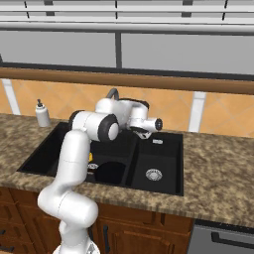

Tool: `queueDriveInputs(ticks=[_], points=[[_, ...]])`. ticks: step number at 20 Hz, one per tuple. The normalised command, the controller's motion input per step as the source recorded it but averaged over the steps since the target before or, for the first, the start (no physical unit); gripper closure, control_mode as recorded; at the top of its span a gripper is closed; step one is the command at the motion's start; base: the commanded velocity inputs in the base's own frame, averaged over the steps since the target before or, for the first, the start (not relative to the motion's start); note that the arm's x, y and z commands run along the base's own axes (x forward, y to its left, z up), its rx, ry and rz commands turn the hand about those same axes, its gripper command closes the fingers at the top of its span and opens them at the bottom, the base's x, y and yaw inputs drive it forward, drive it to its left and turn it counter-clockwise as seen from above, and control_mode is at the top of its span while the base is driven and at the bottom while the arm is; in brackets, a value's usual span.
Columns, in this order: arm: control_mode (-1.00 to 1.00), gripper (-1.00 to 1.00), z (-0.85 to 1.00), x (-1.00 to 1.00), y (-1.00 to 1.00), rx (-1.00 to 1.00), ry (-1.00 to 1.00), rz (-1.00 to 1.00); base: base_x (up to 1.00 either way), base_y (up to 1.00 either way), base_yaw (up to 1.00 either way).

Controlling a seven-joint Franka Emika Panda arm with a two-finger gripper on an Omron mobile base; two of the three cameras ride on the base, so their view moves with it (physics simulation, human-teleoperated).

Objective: Pick the pan and sponge and place them into the sink. Then turn on the water.

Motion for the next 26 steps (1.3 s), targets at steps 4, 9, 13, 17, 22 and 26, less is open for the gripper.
queueDriveInputs(ticks=[4,9,13,17,22,26], points=[[-1.00,-1.00,0.00,0.35,0.00,0.00,0.00,0.00,0.00,0.00,0.00],[-1.00,-1.00,-0.03,0.34,0.00,0.00,0.00,0.00,0.00,0.00,0.00],[-1.00,-1.00,-0.05,0.35,0.00,0.00,0.00,0.00,0.00,0.00,0.00],[-1.00,-1.00,-0.09,0.38,0.00,0.01,0.00,0.00,0.00,0.00,0.00],[-1.00,1.00,-0.13,0.52,0.00,0.01,0.00,0.00,0.00,0.00,0.00],[-1.00,1.00,-0.06,0.55,0.00,0.01,0.02,0.00,0.00,0.00,0.00]])
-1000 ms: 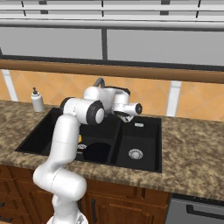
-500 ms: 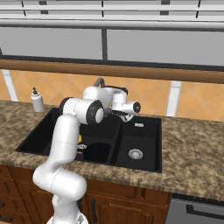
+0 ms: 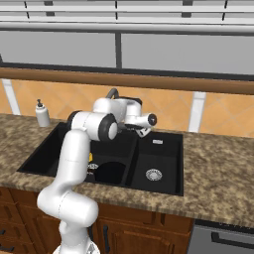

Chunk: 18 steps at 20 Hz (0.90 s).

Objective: Pick the pan and sponge and place them into the sink. Then turn on the water.

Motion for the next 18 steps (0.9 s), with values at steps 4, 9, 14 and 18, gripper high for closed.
queueDriveInputs(ticks=[4,9,14,18], points=[[-1.00,1.00,-0.11,0.59,-0.04,0.09,0.01,0.03,0.00,0.00,0.00],[-1.00,1.00,-0.08,0.46,-0.21,0.28,0.14,0.07,0.00,0.00,0.00],[-1.00,1.00,-0.10,0.28,-0.25,0.38,0.21,0.03,0.00,0.00,0.00],[-1.00,1.00,-0.13,0.13,-0.24,0.37,0.19,0.00,0.00,0.00,0.00]])
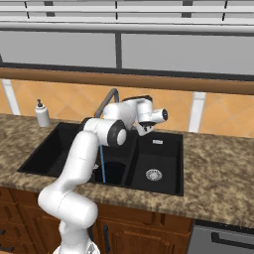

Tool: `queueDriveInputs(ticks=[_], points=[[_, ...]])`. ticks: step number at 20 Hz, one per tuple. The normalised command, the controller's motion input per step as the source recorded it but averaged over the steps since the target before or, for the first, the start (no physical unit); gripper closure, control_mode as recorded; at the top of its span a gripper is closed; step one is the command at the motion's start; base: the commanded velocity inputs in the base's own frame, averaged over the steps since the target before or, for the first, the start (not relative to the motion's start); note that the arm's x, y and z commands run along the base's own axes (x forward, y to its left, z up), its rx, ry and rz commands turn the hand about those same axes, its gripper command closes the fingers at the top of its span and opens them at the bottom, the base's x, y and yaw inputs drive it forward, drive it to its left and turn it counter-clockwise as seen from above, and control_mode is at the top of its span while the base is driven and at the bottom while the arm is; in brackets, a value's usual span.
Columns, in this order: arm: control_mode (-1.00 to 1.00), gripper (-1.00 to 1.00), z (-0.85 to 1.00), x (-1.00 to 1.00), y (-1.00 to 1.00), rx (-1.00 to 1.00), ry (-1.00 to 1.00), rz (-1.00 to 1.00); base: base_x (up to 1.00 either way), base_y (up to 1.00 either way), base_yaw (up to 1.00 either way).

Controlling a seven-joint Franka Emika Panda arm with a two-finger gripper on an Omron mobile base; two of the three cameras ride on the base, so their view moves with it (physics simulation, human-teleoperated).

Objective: Pick the pan and sponge and place them into the sink. Then turn on the water.

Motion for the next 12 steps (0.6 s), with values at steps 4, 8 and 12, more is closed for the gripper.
queueDriveInputs(ticks=[4,8,12], points=[[-1.00,1.00,-0.19,0.03,-0.16,0.29,0.14,0.00,0.00,0.00,0.00],[-1.00,1.00,-0.06,0.02,-0.02,0.04,0.02,0.00,0.00,0.00,0.00],[-1.00,1.00,0.00,0.00,0.00,0.00,0.00,0.00,0.00,0.00,0.00]])
